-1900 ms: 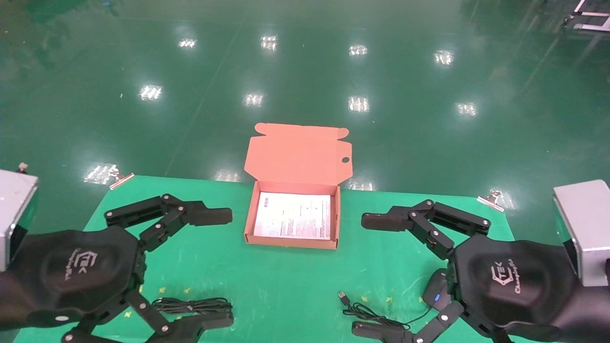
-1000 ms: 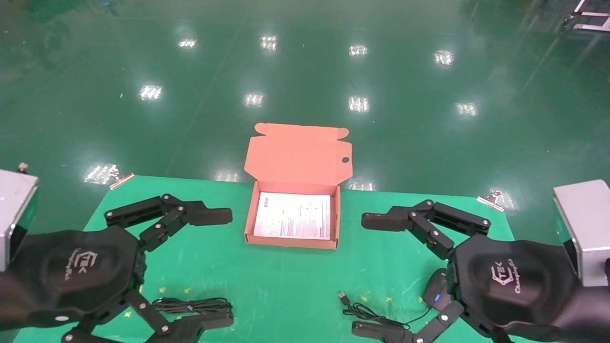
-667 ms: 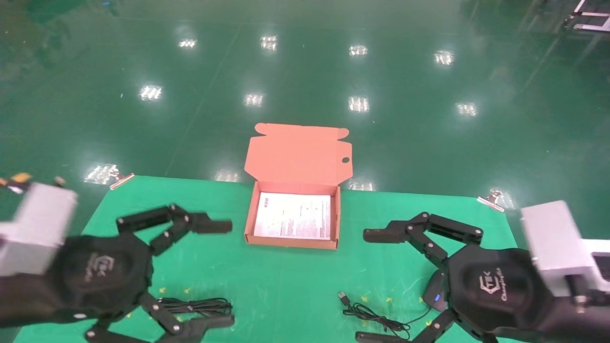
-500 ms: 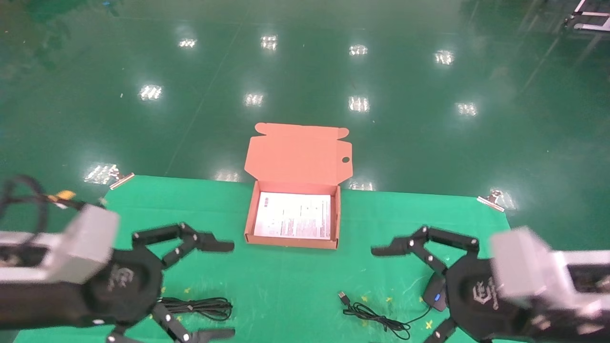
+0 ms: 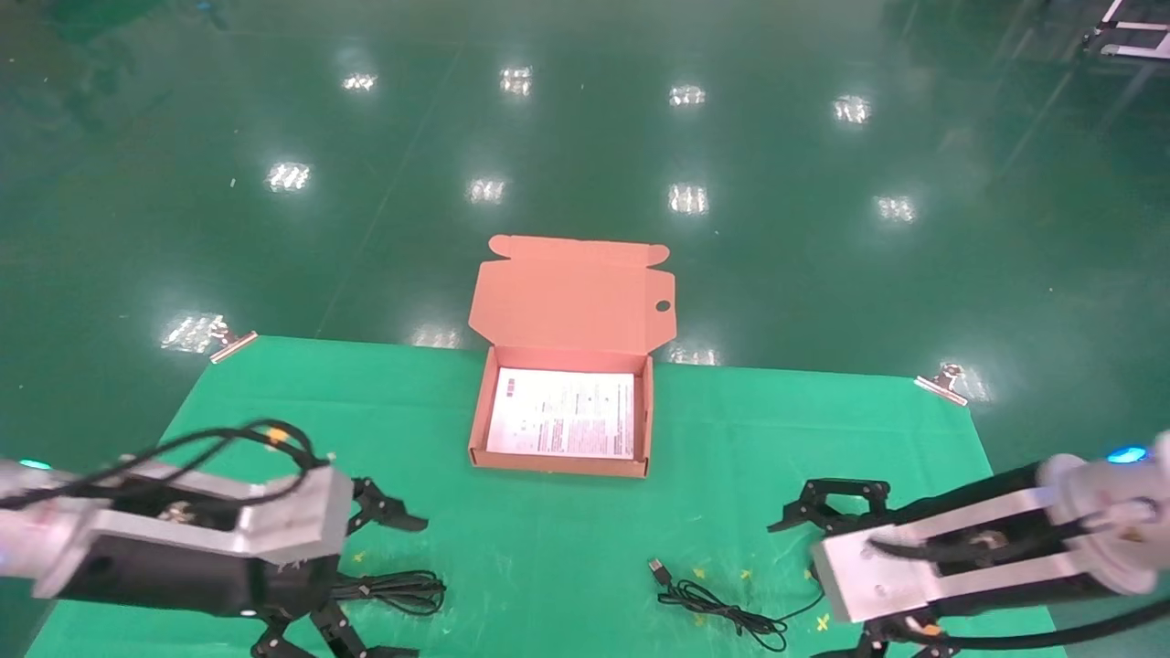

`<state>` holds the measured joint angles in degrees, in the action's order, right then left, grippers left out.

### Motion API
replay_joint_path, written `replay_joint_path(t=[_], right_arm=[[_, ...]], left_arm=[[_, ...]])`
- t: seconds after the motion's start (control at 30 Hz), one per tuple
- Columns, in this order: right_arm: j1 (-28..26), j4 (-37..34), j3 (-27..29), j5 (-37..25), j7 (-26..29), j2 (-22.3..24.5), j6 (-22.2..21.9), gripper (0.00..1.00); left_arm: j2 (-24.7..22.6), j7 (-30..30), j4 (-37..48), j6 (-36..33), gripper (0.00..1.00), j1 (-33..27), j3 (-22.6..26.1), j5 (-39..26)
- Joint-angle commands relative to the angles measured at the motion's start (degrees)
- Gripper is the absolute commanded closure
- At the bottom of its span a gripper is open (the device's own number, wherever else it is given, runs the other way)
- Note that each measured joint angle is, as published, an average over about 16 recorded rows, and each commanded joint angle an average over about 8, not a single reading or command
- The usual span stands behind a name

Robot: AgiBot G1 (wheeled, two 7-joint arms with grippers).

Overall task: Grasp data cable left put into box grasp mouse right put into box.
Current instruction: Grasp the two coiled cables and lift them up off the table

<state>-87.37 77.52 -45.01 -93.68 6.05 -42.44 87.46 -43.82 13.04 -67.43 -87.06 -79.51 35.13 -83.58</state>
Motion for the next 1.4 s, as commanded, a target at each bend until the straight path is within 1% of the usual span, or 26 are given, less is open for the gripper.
replay_joint_path(t=[0.03,0.2,0.3,0.43,0.63,0.8,0.97,1.2,1.4], right_arm=[[-1.3,0.1,-3.3,-4.5,-0.9,-1.5,-0.6,0.00],[0.9,0.0,-6.4,-12.4,1.7,-4.3,-4.9,0.00],[2.5,0.0,-7.5,-15.9,3.3,-5.5,-7.4,0.00],[4.6,-0.2,-8.6,-19.6,5.0,-6.8,-10.2,0.00],[7.3,-0.6,-9.9,-24.0,7.4,-8.4,-13.4,0.00],[9.0,-1.3,-10.8,-26.8,9.3,-9.8,-15.2,0.00],[10.3,-2.7,-11.3,-28.4,10.9,-11.1,-16.4,0.00],[11.2,-6.2,-11.2,-28.4,12.1,-12.7,-18.0,0.00],[10.9,-11.4,-10.7,-27.1,11.3,-14.7,-19.4,0.00]], left_arm=[[-1.2,-0.3,0.8,0.3,0.00,-1.0,1.6,-3.3],[-3.8,-1.0,2.6,3.4,0.00,-1.3,4.4,-10.6],[-4.9,-1.3,3.2,5.6,0.00,-1.0,5.9,-14.8],[-6.0,-1.3,3.6,8.2,0.00,-0.5,7.4,-19.4],[-7.8,-0.5,5.2,10.8,0.00,0.2,9.3,-24.3],[-9.5,-0.4,7.9,12.2,0.00,0.5,10.3,-26.5],[-11.2,-1.1,11.8,13.3,0.00,0.2,10.8,-27.5],[-13.6,-2.1,19.4,14.7,0.00,-0.8,10.7,-27.4],[-16.3,-4.4,27.9,16.6,0.00,-1.9,10.5,-27.1]])
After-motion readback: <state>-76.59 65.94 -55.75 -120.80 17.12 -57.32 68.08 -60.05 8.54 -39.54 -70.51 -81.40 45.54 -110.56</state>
